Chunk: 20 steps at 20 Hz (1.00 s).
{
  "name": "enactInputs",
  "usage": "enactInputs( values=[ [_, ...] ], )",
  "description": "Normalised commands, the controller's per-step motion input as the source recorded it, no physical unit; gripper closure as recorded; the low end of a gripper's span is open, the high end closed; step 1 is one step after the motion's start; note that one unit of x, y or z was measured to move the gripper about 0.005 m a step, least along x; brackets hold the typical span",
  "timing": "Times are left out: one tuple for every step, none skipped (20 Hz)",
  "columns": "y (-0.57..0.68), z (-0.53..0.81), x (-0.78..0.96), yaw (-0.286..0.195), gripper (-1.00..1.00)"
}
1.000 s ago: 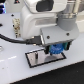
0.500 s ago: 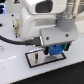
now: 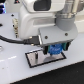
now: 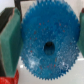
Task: Insert the blue gear onto the right peg, followed by the red gear
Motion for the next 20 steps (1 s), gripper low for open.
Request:
enactInputs(
  values=[
    [-0.02,-0.03,0.10,0.000,1.00],
    [0.00,-0.08,0.05,0.000,1.00],
    [0.00,-0.09,0.03,0.000,1.00],
    [0.00,-0.06,0.11,0.000,1.00],
    [0.00,-0.16,0.11,0.000,1.00],
    [0.04,-0.09,0.13,0.000,1.00],
    [0.01,-0.15,0.10,0.000,1.00],
    [0.04,-0.08,0.15,0.000,1.00],
    [0.03,-0.11,0.12,0.000,1.00],
    [0.01,-0.16,0.09,0.000,1.00],
    [0.00,-0.13,0.08,0.000,1.00],
    [-0.01,-0.11,0.06,0.000,1.00],
    [-0.04,-0.03,0.03,0.000,1.00],
    [-0.12,-0.03,0.01,0.000,1.00],
    [-0.09,-0.06,0.02,0.000,1.00],
    [0.03,0.02,0.05,0.000,1.00],
    [-0.08,0.00,0.02,0.000,1.00],
    [-0.12,0.01,0.02,0.000,1.00],
    [-0.11,-0.08,0.02,0.000,1.00],
    [0.01,0.02,0.06,0.000,1.00]
  ],
)
